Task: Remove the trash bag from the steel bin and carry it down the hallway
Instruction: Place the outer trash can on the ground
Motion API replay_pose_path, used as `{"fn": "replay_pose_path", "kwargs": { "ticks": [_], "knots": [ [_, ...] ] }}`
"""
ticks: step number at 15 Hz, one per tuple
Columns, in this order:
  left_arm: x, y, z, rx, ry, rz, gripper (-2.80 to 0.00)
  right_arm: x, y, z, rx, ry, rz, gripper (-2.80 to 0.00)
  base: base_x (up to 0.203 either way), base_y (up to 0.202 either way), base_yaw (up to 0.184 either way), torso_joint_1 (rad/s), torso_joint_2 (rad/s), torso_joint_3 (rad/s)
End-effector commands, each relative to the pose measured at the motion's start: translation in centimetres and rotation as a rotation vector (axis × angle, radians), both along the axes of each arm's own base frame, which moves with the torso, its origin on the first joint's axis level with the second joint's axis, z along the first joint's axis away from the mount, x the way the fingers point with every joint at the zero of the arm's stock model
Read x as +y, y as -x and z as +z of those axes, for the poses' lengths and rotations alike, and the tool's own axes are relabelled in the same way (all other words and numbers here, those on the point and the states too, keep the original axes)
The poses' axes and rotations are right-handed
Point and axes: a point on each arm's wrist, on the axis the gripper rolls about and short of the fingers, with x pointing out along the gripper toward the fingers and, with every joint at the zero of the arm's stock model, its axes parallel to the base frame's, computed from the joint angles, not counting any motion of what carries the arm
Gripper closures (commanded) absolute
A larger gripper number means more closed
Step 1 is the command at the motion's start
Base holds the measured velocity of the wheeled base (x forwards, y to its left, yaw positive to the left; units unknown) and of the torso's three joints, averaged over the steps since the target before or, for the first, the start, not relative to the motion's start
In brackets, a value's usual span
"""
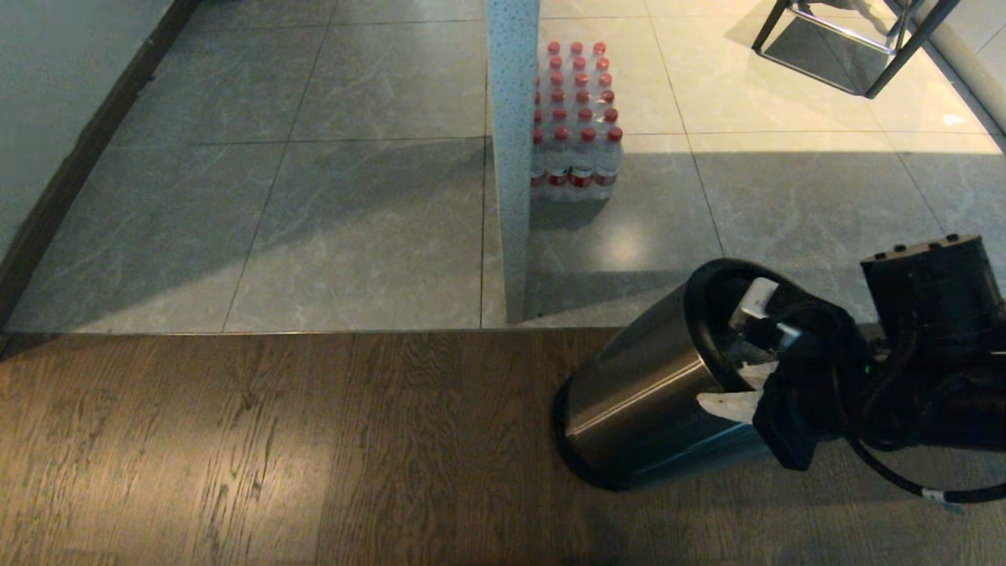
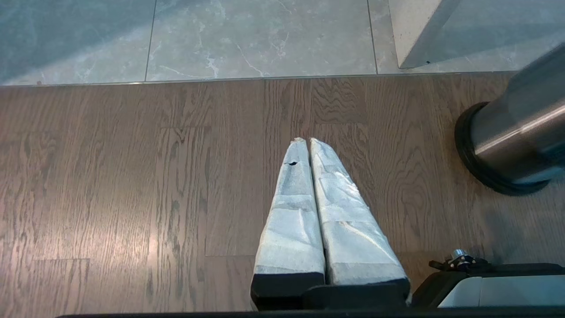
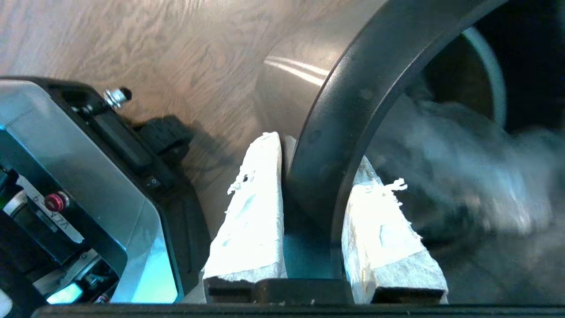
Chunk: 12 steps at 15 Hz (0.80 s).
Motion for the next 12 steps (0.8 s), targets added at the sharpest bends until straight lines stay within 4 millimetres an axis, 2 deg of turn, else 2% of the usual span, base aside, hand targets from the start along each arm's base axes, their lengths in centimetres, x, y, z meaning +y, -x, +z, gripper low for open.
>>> {"fn": "replay_pose_path", "kwargs": {
  "ticks": [1,4,7,12],
  "knots": [
    [0.0,0.0,0.0,0.0,0.001,0.0,0.0,-0.7,1.7,1.9,-0.066,-0.028,0.009,0.0,0.0,0.0,0.0,0.0,0.0,0.0],
    [0.0,0.0,0.0,0.0,0.001,0.0,0.0,-1.4,3.4,2.0,-0.033,-0.015,0.018,0.0,0.0,0.0,0.0,0.0,0.0,0.0],
    [0.0,0.0,0.0,0.0,0.001,0.0,0.0,-1.9,4.4,3.7,-0.074,-0.044,0.033,0.0,0.0,0.0,0.0,0.0,0.0,0.0],
    [0.0,0.0,0.0,0.0,0.001,-0.001,0.0,-3.0,7.6,7.0,-0.131,-0.082,0.07,0.0,0.0,0.0,0.0,0.0,0.0,0.0]
  ]
}}
